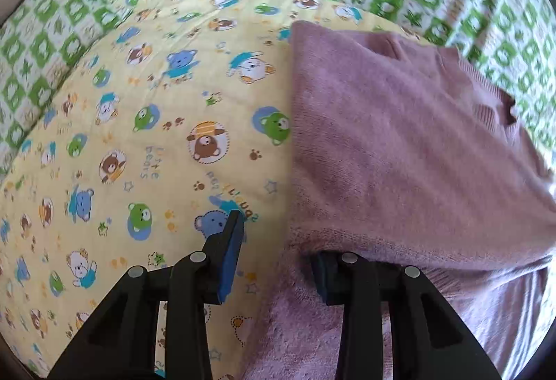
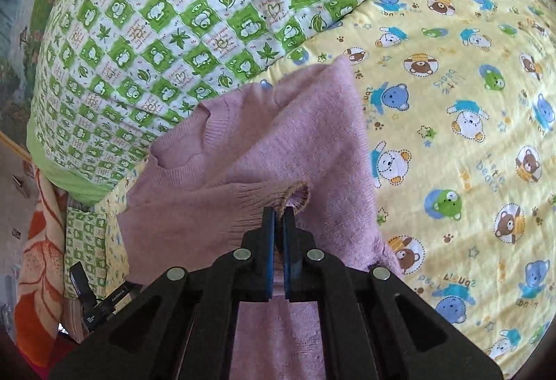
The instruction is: Fold small clothes
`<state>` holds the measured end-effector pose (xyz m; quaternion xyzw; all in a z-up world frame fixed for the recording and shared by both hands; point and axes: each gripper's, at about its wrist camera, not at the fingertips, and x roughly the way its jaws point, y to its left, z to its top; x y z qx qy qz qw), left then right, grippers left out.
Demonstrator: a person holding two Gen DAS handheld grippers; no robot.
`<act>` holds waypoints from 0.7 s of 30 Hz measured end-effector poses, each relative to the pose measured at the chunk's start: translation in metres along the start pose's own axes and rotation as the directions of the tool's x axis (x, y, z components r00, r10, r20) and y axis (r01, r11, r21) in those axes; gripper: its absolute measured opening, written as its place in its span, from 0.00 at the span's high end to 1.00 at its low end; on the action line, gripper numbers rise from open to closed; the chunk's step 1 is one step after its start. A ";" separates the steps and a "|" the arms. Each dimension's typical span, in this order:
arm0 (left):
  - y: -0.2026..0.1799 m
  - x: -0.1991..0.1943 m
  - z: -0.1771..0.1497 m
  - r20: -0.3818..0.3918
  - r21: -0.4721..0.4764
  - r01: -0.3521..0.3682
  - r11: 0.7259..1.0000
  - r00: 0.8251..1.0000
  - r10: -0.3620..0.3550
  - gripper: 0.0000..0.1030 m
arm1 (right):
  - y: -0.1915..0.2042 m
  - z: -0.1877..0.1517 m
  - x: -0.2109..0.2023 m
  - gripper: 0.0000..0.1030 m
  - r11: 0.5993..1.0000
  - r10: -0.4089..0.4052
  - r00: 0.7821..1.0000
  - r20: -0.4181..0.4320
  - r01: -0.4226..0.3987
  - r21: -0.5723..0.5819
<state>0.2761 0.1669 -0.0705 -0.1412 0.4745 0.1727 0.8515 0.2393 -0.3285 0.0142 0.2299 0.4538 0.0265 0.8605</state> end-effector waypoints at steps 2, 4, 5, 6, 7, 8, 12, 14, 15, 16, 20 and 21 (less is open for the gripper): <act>0.005 0.000 -0.001 -0.003 -0.036 0.014 0.999 1.000 -0.014 0.64 | 0.007 0.002 -0.004 0.96 0.999 0.026 0.999 0.026 -0.026 -0.027; 0.011 0.002 -0.002 -0.011 -0.074 0.025 0.997 1.000 -0.026 0.64 | 0.013 0.003 -0.004 0.96 0.998 0.031 0.999 0.034 -0.029 -0.056; 0.013 0.004 -0.002 -0.014 -0.088 0.031 0.996 0.999 -0.032 0.64 | 0.014 0.003 -0.001 0.96 0.997 0.031 0.999 0.025 -0.030 -0.066; 0.016 0.005 -0.003 -0.016 -0.104 0.040 0.994 0.999 -0.042 0.64 | 0.014 0.003 0.004 0.96 0.997 0.026 1.000 0.010 -0.025 -0.076; 0.019 0.006 -0.003 -0.018 -0.118 0.049 0.992 0.998 -0.052 0.64 | 0.012 0.003 0.007 0.96 0.996 0.013 1.000 -0.003 -0.014 -0.085; 0.020 0.005 -0.005 -0.018 -0.121 0.054 0.991 0.998 -0.056 0.63 | 0.009 0.001 0.015 0.96 0.996 -0.009 1.000 -0.027 0.006 -0.089; 0.026 0.007 -0.005 -0.021 -0.129 0.082 0.988 0.996 -0.085 0.61 | -0.003 -0.010 0.032 0.96 0.994 -0.073 0.994 -0.084 0.065 -0.091; 0.029 0.007 -0.007 -0.026 -0.127 0.095 0.987 0.995 -0.099 0.59 | -0.012 -0.016 0.038 0.95 0.993 -0.088 0.991 -0.105 0.080 -0.083; 0.030 0.004 -0.010 -0.027 -0.119 0.097 0.988 0.995 -0.101 0.58 | -0.016 -0.018 0.040 0.95 0.994 -0.091 0.989 -0.115 0.083 -0.076; 0.030 0.003 -0.010 -0.029 -0.109 0.094 0.990 0.995 -0.098 0.55 | -0.017 -0.019 0.041 0.95 0.994 -0.095 0.989 -0.114 0.088 -0.071; 0.034 -0.005 -0.018 -0.042 -0.094 0.104 0.990 0.993 -0.108 0.52 | -0.014 -0.020 0.035 0.91 0.993 -0.105 0.989 -0.100 0.099 -0.061; 0.036 -0.010 -0.023 -0.044 -0.093 0.111 0.989 0.992 -0.115 0.52 | -0.013 -0.020 0.032 0.91 0.993 -0.109 0.990 -0.094 0.103 -0.066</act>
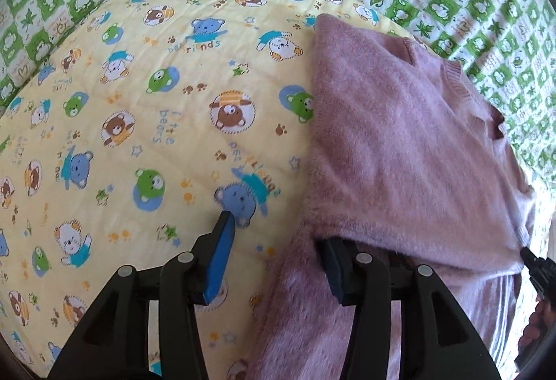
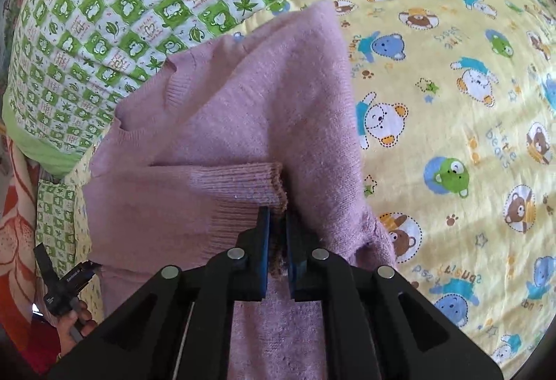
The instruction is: Fold small clothes
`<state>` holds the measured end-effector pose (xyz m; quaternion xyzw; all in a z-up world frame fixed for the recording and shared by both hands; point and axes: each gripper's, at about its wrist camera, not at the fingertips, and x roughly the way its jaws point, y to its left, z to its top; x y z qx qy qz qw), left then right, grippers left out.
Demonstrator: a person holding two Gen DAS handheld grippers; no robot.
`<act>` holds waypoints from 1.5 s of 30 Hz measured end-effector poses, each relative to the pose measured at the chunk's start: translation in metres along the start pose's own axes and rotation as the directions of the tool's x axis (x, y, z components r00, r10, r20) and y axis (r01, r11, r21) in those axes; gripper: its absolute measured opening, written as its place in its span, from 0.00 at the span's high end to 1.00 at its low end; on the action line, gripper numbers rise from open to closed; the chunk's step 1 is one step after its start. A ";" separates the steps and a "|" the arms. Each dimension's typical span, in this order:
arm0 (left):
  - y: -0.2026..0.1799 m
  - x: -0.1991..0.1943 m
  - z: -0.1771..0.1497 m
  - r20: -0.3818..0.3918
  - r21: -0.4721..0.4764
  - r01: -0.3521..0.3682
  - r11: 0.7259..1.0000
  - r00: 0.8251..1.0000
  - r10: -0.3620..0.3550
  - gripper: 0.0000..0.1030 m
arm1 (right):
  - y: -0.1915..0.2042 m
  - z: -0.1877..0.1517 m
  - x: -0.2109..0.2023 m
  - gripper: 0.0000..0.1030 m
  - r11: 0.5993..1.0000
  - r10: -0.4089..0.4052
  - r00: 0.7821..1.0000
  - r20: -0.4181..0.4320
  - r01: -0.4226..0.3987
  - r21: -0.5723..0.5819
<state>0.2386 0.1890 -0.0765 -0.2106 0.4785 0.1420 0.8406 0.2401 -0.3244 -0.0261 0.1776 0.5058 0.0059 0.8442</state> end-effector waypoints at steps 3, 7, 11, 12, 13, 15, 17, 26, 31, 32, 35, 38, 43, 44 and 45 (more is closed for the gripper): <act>0.005 -0.007 -0.008 -0.009 0.006 0.007 1.000 1.000 -0.007 0.52 | 0.002 -0.004 -0.010 0.87 1.000 -0.003 1.000 0.021 0.003 -0.003; 0.017 -0.024 -0.022 -0.019 -0.012 0.016 1.000 1.000 -0.016 0.53 | 0.000 -0.013 -0.023 0.73 1.000 0.008 0.999 0.040 -0.008 0.004; 0.015 -0.049 -0.029 0.003 -0.006 0.048 0.999 0.999 -0.048 0.54 | 0.001 -0.022 -0.032 0.72 1.000 0.020 0.998 0.057 -0.021 0.010; 0.010 -0.054 -0.029 0.011 0.008 0.060 0.998 0.998 -0.060 0.54 | 0.002 -0.024 -0.033 0.72 1.000 0.030 0.998 0.056 -0.030 0.007; 0.004 -0.058 -0.028 0.016 0.024 0.072 0.997 0.997 -0.072 0.54 | 0.005 -0.026 -0.034 0.72 0.999 0.035 0.998 0.055 -0.035 0.002; -0.010 -0.061 -0.023 0.021 0.039 0.125 0.991 0.992 -0.126 0.54 | 0.009 -0.027 -0.033 0.72 0.999 0.041 0.998 0.056 -0.041 -0.008; -0.027 -0.059 -0.017 0.019 0.041 0.185 0.982 0.982 -0.186 0.54 | 0.014 -0.026 -0.032 0.72 0.997 0.073 0.995 0.071 -0.073 -0.005; -0.054 0.006 0.005 -0.064 0.048 0.081 0.996 0.995 -0.078 0.51 | 0.022 0.004 0.022 0.67 1.000 0.016 1.000 -0.003 -0.016 -0.016; -0.045 -0.021 -0.006 -0.065 0.065 0.074 0.995 0.995 -0.070 0.49 | 0.005 0.006 0.002 0.64 0.998 0.052 0.997 0.060 -0.054 0.044; -0.041 -0.027 -0.011 -0.066 0.061 0.078 0.995 0.995 -0.074 0.49 | 0.004 0.004 -0.006 0.60 0.998 0.046 0.996 0.073 -0.049 0.042; -0.024 -0.050 -0.033 -0.066 0.042 0.079 0.996 0.995 -0.076 0.35 | -0.005 -0.006 -0.029 0.55 0.994 0.073 0.993 0.089 -0.079 0.070; -0.005 -0.068 -0.058 -0.085 0.034 0.076 0.997 0.994 -0.073 0.33 | -0.013 -0.023 -0.050 0.53 0.994 0.069 0.993 0.093 -0.076 0.074; 0.028 -0.095 -0.099 -0.132 0.020 0.066 0.998 0.989 -0.063 0.31 | -0.022 -0.063 -0.079 0.52 0.994 0.045 0.996 0.083 -0.053 0.098; 0.032 -0.097 -0.104 -0.137 0.021 0.062 0.998 0.989 -0.058 0.30 | -0.023 -0.073 -0.085 0.52 0.993 0.040 0.996 0.085 -0.049 0.105; 0.036 -0.100 -0.110 -0.143 0.022 0.056 0.998 0.988 -0.052 0.30 | -0.025 -0.082 -0.092 0.52 0.993 0.034 0.996 0.087 -0.043 0.112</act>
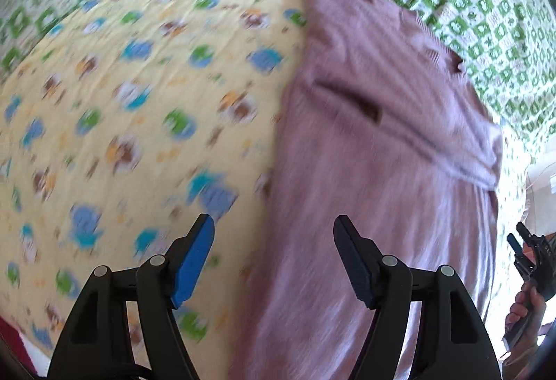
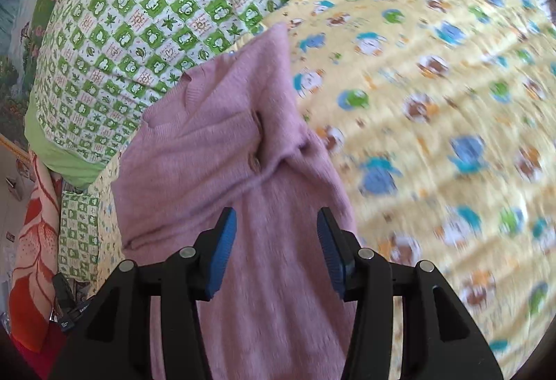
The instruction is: Fold small clothes
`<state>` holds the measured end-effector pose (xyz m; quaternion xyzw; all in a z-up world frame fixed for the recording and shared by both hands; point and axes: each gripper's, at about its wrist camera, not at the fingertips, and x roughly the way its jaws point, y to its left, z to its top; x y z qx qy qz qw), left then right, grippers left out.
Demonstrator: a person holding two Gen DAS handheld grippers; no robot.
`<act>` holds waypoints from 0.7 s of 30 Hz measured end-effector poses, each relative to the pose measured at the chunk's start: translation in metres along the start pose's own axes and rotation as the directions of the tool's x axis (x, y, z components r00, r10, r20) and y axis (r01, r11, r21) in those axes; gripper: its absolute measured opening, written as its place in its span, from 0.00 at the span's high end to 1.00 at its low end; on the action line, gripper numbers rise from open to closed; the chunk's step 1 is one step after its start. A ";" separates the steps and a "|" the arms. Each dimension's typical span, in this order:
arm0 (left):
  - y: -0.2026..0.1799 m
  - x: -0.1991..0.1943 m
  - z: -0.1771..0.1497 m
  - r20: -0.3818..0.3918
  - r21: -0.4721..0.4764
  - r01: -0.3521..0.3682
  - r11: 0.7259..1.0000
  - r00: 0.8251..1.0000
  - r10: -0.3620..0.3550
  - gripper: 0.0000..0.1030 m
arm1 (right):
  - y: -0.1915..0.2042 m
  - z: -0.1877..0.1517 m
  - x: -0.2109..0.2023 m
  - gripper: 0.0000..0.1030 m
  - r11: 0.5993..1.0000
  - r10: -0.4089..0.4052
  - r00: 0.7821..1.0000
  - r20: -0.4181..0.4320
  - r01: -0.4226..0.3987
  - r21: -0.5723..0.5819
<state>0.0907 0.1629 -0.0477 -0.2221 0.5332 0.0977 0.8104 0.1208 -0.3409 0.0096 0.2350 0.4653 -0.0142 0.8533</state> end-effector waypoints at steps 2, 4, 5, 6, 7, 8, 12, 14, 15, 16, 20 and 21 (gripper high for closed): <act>0.009 -0.005 -0.015 -0.014 0.000 -0.002 1.000 1.000 0.002 0.29 | -0.003 -0.016 -0.012 0.51 1.000 -0.010 1.000 0.004 0.010 0.001; 0.017 -0.008 -0.027 -0.030 -0.001 0.003 1.000 1.000 -0.003 0.28 | -0.003 -0.030 -0.022 0.51 1.000 -0.022 1.000 0.005 0.022 -0.004; 0.020 -0.010 -0.034 -0.043 -0.002 0.014 1.000 0.999 -0.014 0.28 | -0.003 -0.037 -0.027 0.50 1.000 -0.026 1.000 0.003 0.026 -0.010; 0.023 -0.011 -0.040 -0.053 -0.001 0.023 1.000 0.998 -0.023 0.28 | -0.003 -0.044 -0.031 0.49 0.999 -0.031 1.000 0.002 0.031 -0.017; 0.025 -0.013 -0.045 -0.093 0.003 0.005 1.000 0.996 -0.005 0.28 | -0.003 -0.051 -0.036 0.49 0.999 -0.037 0.999 0.003 0.037 -0.025; 0.025 -0.014 -0.050 -0.101 0.008 0.011 1.000 0.995 -0.010 0.28 | -0.003 -0.058 -0.041 0.48 0.999 -0.043 0.999 0.004 0.044 -0.032; 0.022 -0.020 -0.076 -0.134 0.042 0.047 0.998 0.990 -0.041 0.25 | -0.008 -0.086 -0.059 0.46 0.997 -0.062 0.998 0.004 0.062 -0.039; 0.020 -0.021 -0.087 -0.153 0.061 0.060 0.996 0.987 -0.050 0.24 | -0.013 -0.098 -0.067 0.46 0.996 -0.074 0.997 0.003 0.074 -0.039; 0.020 -0.022 -0.094 -0.160 0.072 0.061 0.996 0.986 -0.049 0.24 | -0.015 -0.104 -0.070 0.46 0.997 -0.074 0.997 0.000 0.074 -0.037; 0.019 -0.022 -0.099 -0.165 0.081 0.062 0.995 0.985 -0.048 0.23 | -0.019 -0.111 -0.074 0.46 0.997 -0.074 0.997 -0.006 0.074 -0.034; 0.020 -0.024 -0.122 -0.190 0.113 0.071 0.991 0.980 -0.049 0.21 | -0.027 -0.132 -0.084 0.46 0.995 -0.091 0.996 -0.022 0.090 -0.034; 0.019 -0.023 -0.125 -0.194 0.119 0.072 0.990 0.980 -0.048 0.21 | -0.028 -0.135 -0.086 0.46 0.995 -0.096 0.995 -0.022 0.095 -0.035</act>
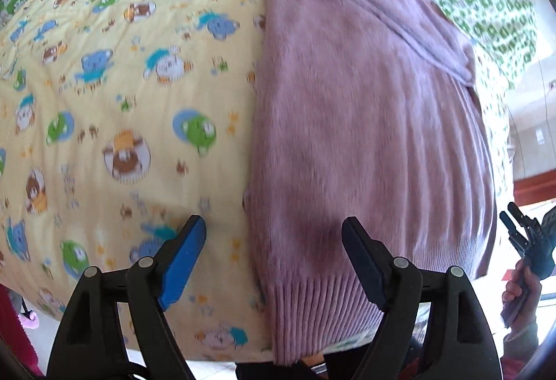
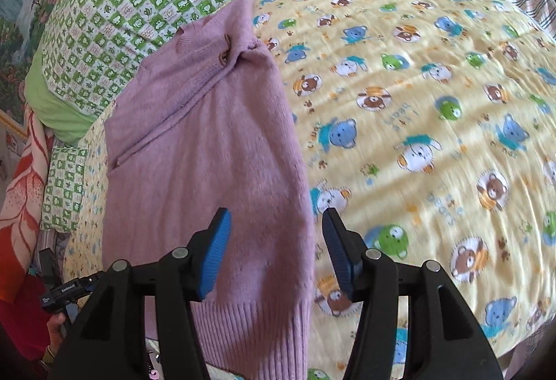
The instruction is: Fold small clothes
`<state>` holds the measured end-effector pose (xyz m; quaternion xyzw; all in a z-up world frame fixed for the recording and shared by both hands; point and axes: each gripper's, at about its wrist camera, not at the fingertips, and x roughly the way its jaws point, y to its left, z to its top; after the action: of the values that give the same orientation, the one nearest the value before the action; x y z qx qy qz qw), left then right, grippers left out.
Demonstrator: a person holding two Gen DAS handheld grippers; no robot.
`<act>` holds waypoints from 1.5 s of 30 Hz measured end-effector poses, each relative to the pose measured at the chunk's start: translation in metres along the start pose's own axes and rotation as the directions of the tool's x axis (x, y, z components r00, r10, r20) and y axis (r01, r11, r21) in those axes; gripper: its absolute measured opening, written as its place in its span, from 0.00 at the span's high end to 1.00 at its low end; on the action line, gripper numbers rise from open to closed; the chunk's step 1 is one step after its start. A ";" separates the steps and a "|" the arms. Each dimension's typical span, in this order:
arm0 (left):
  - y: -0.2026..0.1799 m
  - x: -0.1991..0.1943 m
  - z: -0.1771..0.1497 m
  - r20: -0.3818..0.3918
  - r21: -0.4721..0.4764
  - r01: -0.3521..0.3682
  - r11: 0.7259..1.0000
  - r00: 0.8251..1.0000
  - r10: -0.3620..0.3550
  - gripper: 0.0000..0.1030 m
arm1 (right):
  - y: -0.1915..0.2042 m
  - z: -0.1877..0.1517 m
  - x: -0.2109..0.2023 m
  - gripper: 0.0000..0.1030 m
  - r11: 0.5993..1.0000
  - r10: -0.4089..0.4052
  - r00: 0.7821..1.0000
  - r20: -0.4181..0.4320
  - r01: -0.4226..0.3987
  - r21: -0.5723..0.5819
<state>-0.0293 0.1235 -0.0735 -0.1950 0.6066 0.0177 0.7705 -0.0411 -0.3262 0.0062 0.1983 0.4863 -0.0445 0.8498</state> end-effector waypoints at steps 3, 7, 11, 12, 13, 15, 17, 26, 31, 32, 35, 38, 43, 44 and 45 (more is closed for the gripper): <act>-0.003 0.001 -0.014 -0.015 0.029 0.003 1.000 1.000 -0.002 0.18 | -0.007 -0.013 -0.007 0.45 1.000 -0.003 1.000 -0.008 0.003 0.012; -0.013 0.002 -0.032 -0.012 0.064 0.003 0.998 1.000 -0.003 0.14 | -0.013 -0.029 -0.009 0.45 1.000 -0.005 1.000 -0.025 0.005 0.013; -0.019 0.006 -0.040 -0.006 0.079 0.011 0.997 1.000 -0.010 0.11 | -0.016 -0.041 -0.005 0.45 1.000 0.012 0.999 -0.050 -0.011 0.016; -0.022 0.007 -0.042 -0.002 0.081 0.011 0.997 1.000 -0.011 0.11 | -0.016 -0.043 -0.004 0.45 1.000 0.011 0.999 -0.051 -0.011 0.015; -0.022 0.007 -0.042 0.000 0.080 0.009 0.997 1.000 -0.009 0.11 | -0.017 -0.044 -0.003 0.45 1.000 0.012 0.999 -0.050 -0.011 0.014; -0.021 0.008 -0.042 -0.003 0.065 0.021 0.998 1.000 -0.020 0.10 | -0.017 -0.044 -0.002 0.45 1.000 0.018 0.999 -0.047 -0.018 0.016; -0.018 0.007 -0.039 -0.007 0.035 0.061 0.998 0.998 -0.061 0.10 | -0.019 -0.044 -0.002 0.44 0.999 0.033 0.998 -0.046 -0.032 0.025; -0.021 0.009 -0.037 -0.010 0.023 0.126 0.992 0.992 -0.126 0.36 | -0.016 -0.054 0.001 0.45 0.986 0.164 0.983 -0.081 -0.162 0.032; -0.023 0.015 -0.032 -0.038 0.005 0.178 0.984 0.983 -0.177 0.81 | -0.012 -0.062 0.011 0.67 0.985 0.170 0.978 -0.120 -0.170 0.010; -0.023 0.016 -0.032 -0.042 0.004 0.189 0.982 0.981 -0.189 0.85 | -0.012 -0.063 0.012 0.78 0.987 0.162 0.979 -0.126 -0.163 0.006; -0.021 0.010 -0.034 -0.020 0.001 0.211 0.978 0.977 -0.210 0.91 | -0.018 -0.063 0.012 0.91 0.986 0.166 0.977 -0.131 -0.165 0.018; -0.015 -0.001 -0.034 0.015 -0.031 0.261 0.965 0.965 -0.260 0.92 | -0.023 -0.063 0.001 0.92 0.980 0.201 0.974 -0.100 -0.200 0.025; -0.021 -0.029 -0.020 0.073 -0.011 0.318 0.948 0.946 -0.316 0.94 | -0.016 -0.053 -0.019 0.92 0.959 0.285 0.958 -0.033 -0.284 0.020; -0.024 -0.037 -0.014 0.094 -0.002 0.331 0.944 0.940 -0.329 0.95 | -0.012 -0.048 -0.023 0.93 0.953 0.303 0.953 -0.020 -0.303 0.014; -0.027 -0.045 -0.007 0.116 0.007 0.342 0.940 0.933 -0.341 0.95 | -0.009 -0.043 -0.027 0.93 0.949 0.316 0.949 -0.008 -0.316 0.007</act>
<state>-0.0409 0.1056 -0.0249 -0.3013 0.5180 -0.1011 0.7942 -0.0919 -0.3212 0.0072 0.2760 0.4522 0.0915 0.8432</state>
